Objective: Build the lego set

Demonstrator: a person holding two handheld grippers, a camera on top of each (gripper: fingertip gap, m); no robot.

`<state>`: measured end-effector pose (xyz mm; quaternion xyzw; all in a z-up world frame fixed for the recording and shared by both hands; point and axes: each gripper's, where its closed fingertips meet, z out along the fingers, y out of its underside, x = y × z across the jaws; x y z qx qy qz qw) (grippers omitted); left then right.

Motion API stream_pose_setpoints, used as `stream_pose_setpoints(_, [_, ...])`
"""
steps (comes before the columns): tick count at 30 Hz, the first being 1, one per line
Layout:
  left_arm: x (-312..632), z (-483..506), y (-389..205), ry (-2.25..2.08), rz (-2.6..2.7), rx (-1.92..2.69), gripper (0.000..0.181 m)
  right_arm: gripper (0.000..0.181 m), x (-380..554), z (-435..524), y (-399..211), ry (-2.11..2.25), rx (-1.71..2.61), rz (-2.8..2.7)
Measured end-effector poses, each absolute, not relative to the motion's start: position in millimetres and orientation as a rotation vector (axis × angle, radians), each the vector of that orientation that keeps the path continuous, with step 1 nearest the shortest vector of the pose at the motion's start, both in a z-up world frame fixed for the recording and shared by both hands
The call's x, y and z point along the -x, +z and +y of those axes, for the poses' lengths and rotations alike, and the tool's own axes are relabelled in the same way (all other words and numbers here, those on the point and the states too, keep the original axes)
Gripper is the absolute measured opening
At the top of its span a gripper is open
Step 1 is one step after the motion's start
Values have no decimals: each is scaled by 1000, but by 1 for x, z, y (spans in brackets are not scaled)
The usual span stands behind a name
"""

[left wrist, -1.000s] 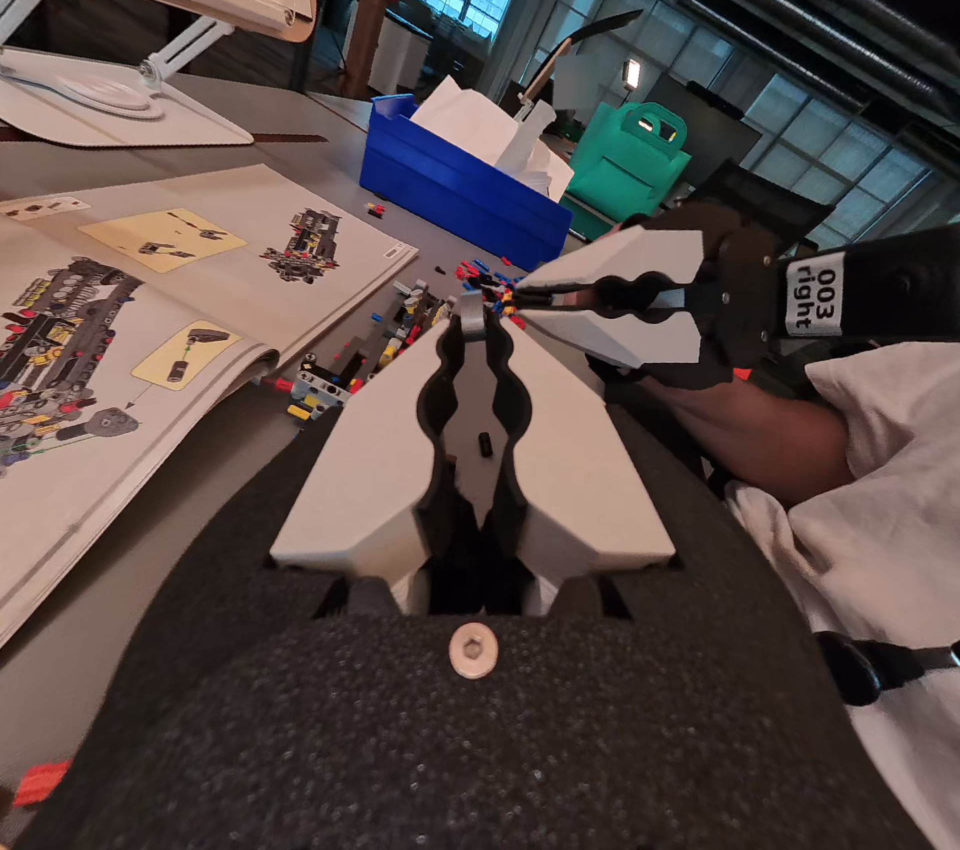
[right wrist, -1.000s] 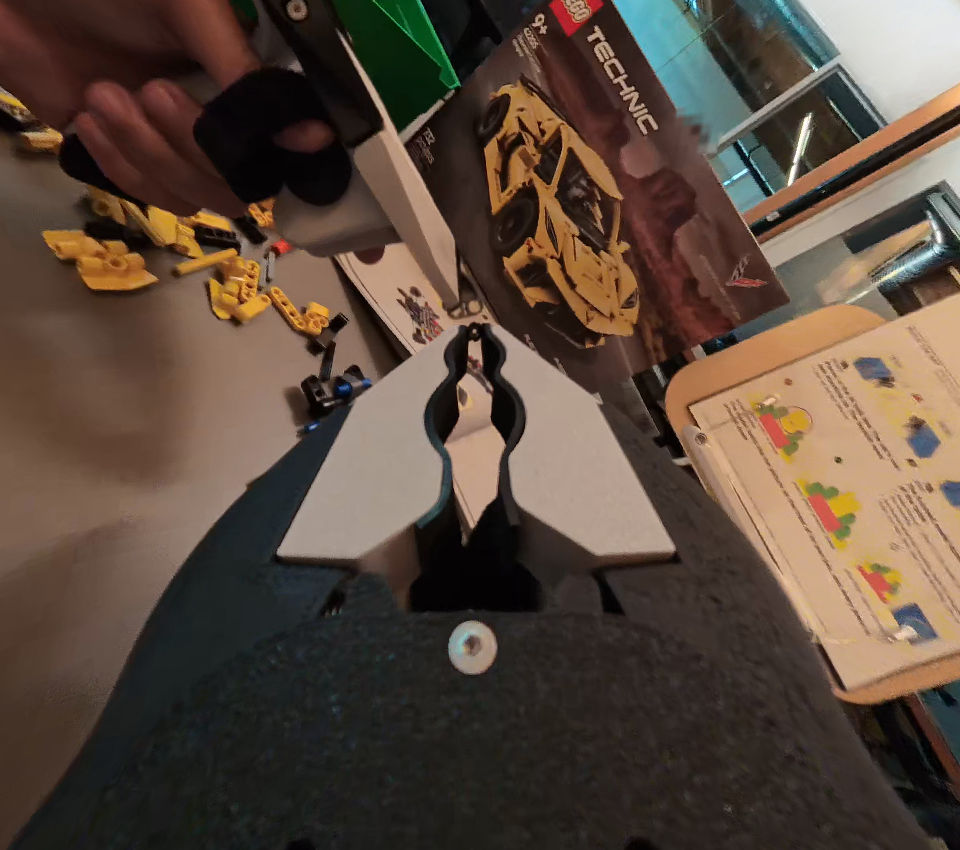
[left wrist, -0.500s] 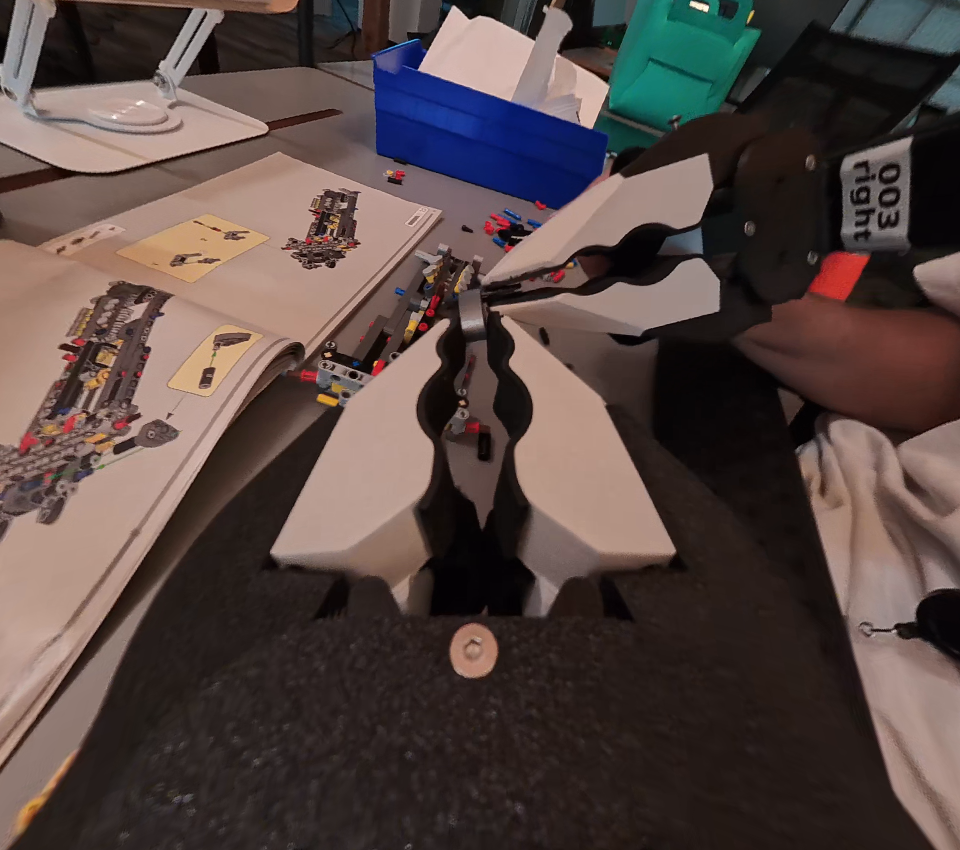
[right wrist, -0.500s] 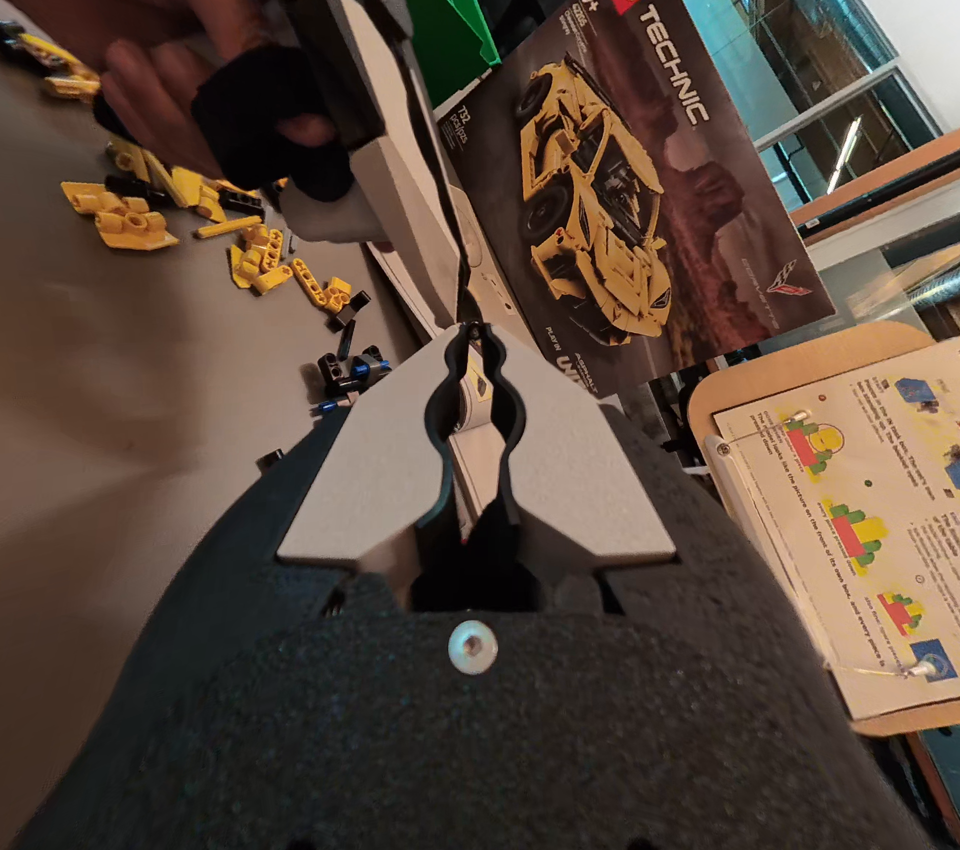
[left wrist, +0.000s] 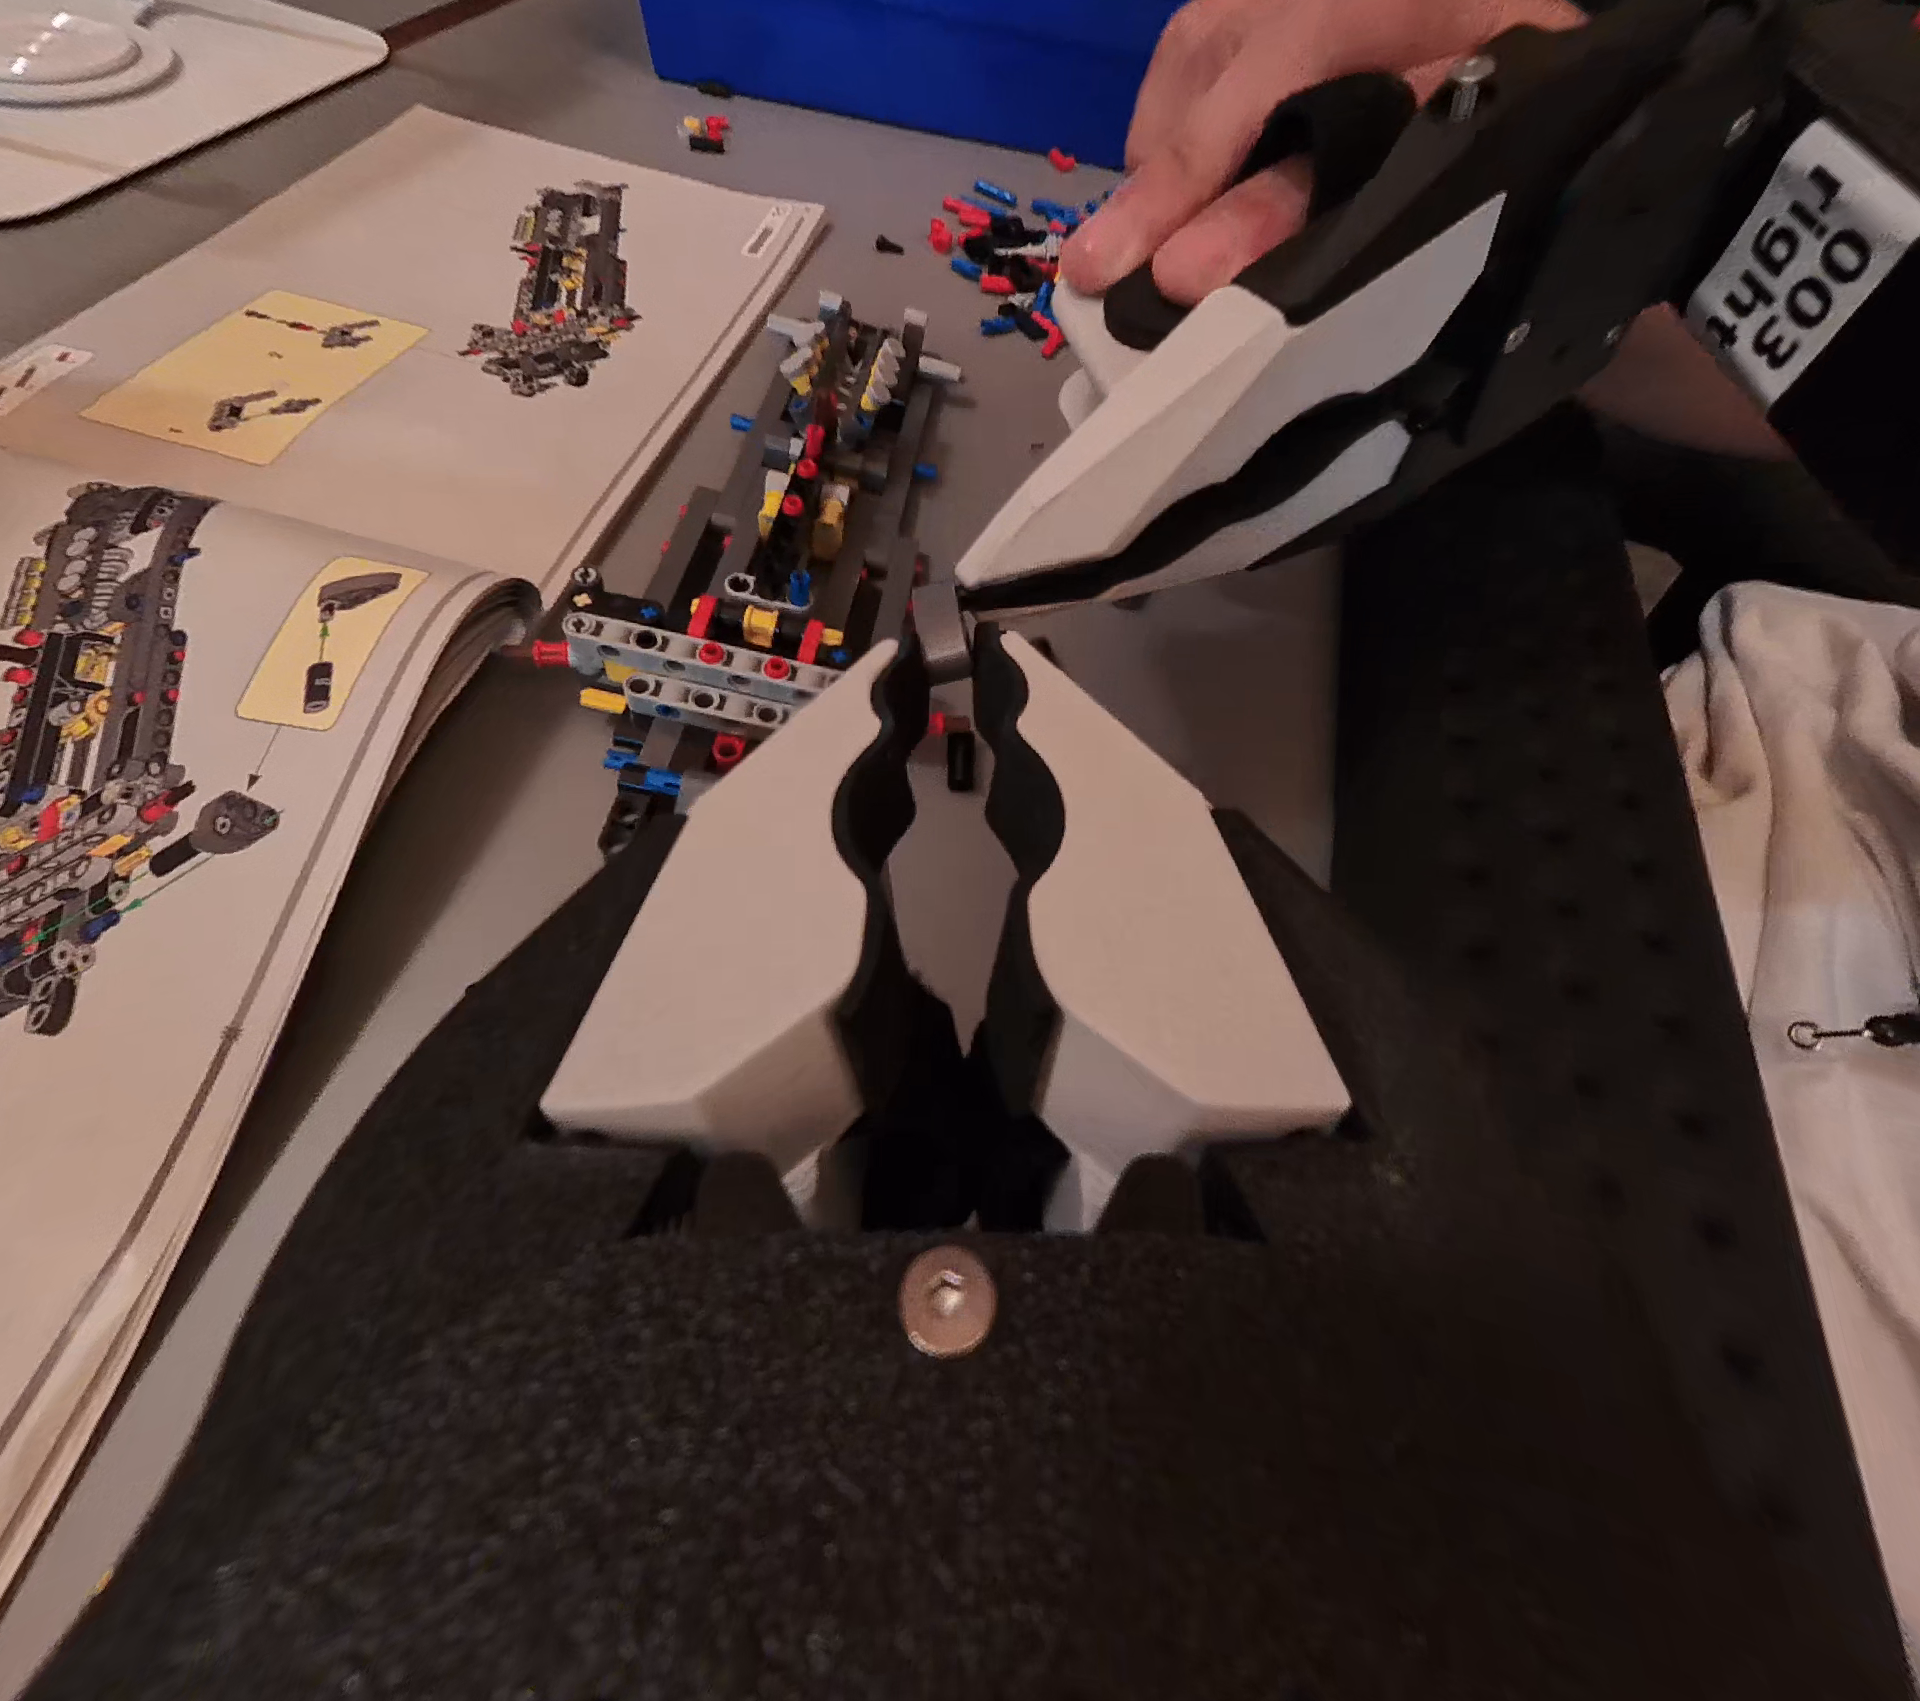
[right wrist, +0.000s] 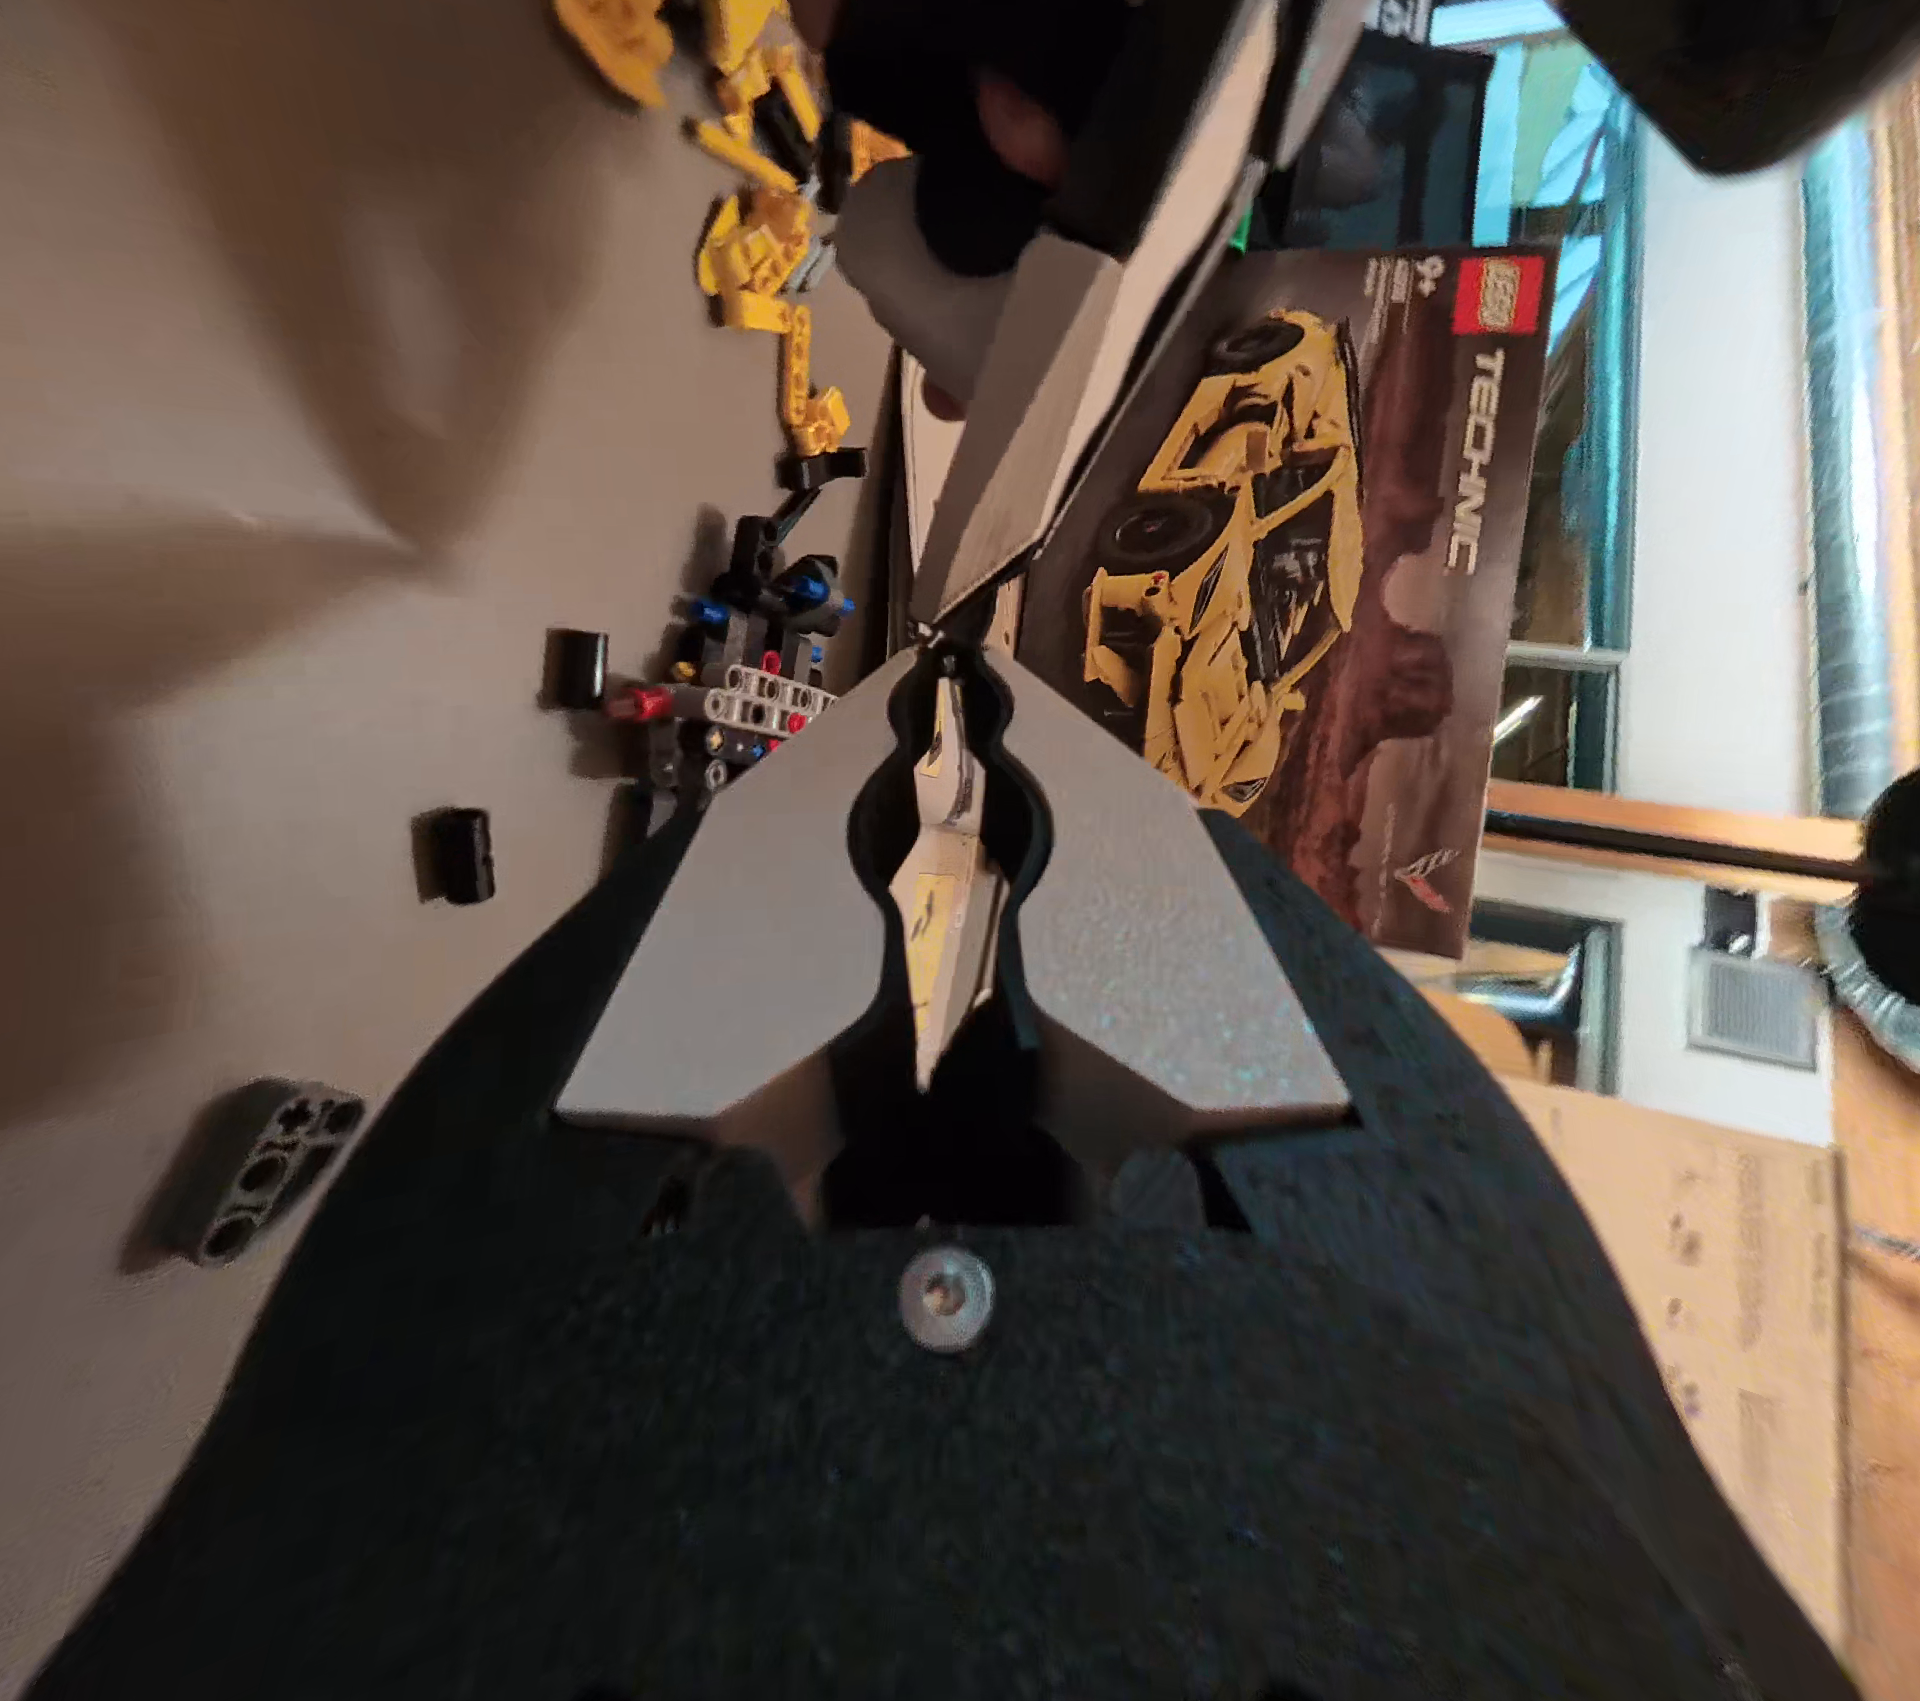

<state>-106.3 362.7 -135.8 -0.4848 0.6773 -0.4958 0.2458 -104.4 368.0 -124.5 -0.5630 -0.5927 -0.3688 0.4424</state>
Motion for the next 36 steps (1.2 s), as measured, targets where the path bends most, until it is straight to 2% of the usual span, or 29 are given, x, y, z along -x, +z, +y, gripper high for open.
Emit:
stream_pose_setpoints(6, [103, 367, -141, -1316, 1844, 1355, 7, 4, 100, 374, -130, -783, 1468, -1367])
stream_pose_setpoints(15, [104, 366, -115, -1619, 1696, 1411, 7, 4, 103, 374, -105, -346, 1662, -899])
stream_pose_setpoints(23, [104, 362, -128, -1548, 1760, 1424, 7, 4, 105, 371, -111, -241, 1694, -809])
stream_pose_setpoints(36, [103, 365, -131, -1534, 1751, 1451, 7, 4, 99, 374, -112, -329, 1669, -814])
